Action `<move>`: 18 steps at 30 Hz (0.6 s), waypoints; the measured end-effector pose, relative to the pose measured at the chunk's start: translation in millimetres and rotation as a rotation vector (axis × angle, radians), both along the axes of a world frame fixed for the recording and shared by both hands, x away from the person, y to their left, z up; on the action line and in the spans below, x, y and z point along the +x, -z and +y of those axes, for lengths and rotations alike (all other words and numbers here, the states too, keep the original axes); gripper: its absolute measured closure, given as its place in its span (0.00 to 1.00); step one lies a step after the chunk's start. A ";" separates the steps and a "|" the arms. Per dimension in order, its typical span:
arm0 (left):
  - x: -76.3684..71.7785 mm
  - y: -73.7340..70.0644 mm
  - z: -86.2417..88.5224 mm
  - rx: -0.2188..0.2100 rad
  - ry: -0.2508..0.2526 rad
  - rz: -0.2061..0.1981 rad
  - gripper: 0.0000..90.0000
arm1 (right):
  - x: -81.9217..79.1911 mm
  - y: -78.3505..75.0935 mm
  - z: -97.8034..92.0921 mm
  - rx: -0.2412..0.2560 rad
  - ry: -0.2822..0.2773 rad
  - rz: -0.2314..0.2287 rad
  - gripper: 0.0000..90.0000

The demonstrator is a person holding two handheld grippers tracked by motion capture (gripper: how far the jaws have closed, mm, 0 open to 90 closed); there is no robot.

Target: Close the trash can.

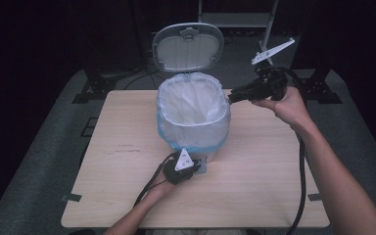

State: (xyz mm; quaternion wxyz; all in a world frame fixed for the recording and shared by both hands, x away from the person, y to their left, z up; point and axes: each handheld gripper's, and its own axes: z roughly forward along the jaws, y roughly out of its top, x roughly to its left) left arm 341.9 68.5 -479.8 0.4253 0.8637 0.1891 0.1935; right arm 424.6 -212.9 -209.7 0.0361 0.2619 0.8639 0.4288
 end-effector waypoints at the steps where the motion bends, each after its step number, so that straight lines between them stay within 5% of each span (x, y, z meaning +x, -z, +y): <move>1: -0.1 0.0 0.0 0.001 -0.001 -0.001 0.89 | -0.4 0.9 -2.5 0.001 0.004 -0.001 0.74; 18: -0.4 -0.1 -0.1 0.005 -0.002 -0.003 0.89 | -7.6 17.3 -31.9 0.020 0.055 0.013 0.71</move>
